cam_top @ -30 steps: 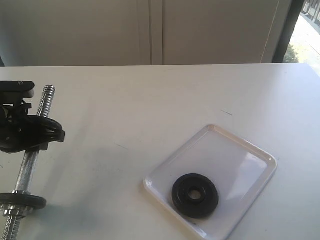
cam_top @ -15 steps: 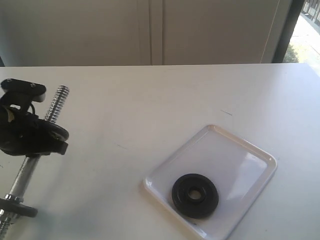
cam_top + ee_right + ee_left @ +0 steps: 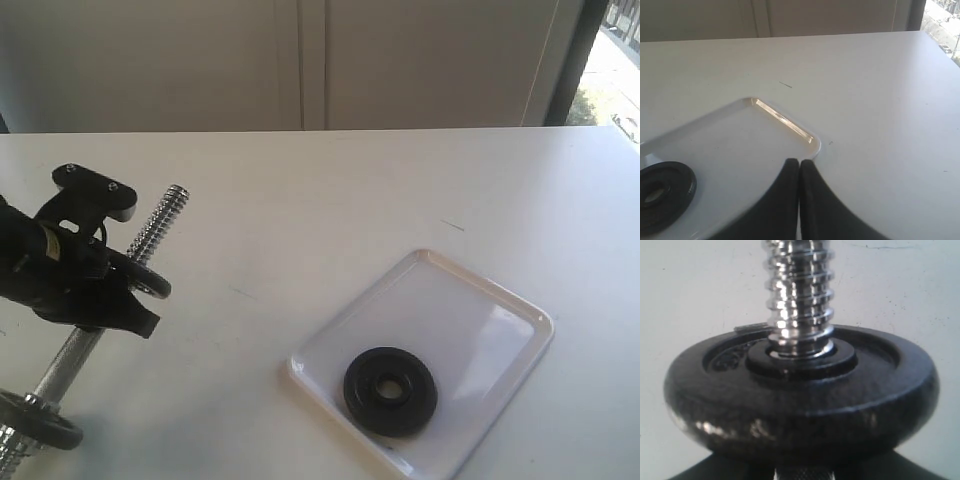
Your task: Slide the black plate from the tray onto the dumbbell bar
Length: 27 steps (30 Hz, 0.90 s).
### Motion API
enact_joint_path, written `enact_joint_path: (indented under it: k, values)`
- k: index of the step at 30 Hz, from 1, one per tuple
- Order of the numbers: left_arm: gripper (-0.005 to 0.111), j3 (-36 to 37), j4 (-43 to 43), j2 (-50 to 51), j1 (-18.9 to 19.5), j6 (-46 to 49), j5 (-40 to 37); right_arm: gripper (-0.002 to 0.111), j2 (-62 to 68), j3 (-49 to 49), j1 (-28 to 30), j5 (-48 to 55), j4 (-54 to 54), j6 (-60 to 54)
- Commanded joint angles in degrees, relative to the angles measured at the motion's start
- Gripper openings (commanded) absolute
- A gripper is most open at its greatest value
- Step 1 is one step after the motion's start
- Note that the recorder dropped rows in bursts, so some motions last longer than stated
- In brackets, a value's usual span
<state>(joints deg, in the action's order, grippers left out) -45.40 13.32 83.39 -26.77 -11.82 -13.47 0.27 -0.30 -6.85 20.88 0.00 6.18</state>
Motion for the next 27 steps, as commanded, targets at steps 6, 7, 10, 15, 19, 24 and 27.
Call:
enact_joint_path:
  k: [6,7,10,15,19,24,27]
  values:
    - [0.0,-1.4,2.1,-2.8,-4.9,1.6,4.9,0.0,-0.3,0.3,0.0,-0.4,0.0,0.1]
    - [0.0,-1.4,2.1,-2.8,-5.4,1.6,4.9,0.0,-0.3,0.3,0.0,-0.4,0.0,0.1]
    - [0.0,-1.4,2.1,-2.8,-6.0,1.6,5.1,0.0,-0.3,0.3,0.0,-0.4,0.0,0.1]
    - [0.0,-1.4,2.1,-2.8,-6.0,1.4,5.1,0.0,-0.3,0.3,0.0,-0.4,0.0,0.1]
    - [0.0,-1.4,2.1,-2.8,-6.0,1.4,5.1,0.0,-0.3,0.3,0.0,-0.8,0.0,0.1]
    - [0.0,-1.4,2.1,-2.8,-6.0,1.4,5.2,0.0,-0.3,0.3,0.0,-16.2,0.0,0.4]
    - [0.0,-1.4,2.1,-2.8,-6.0,1.4,5.3,0.0,-0.3,0.3,0.0,-32.3,0.0,2.3]
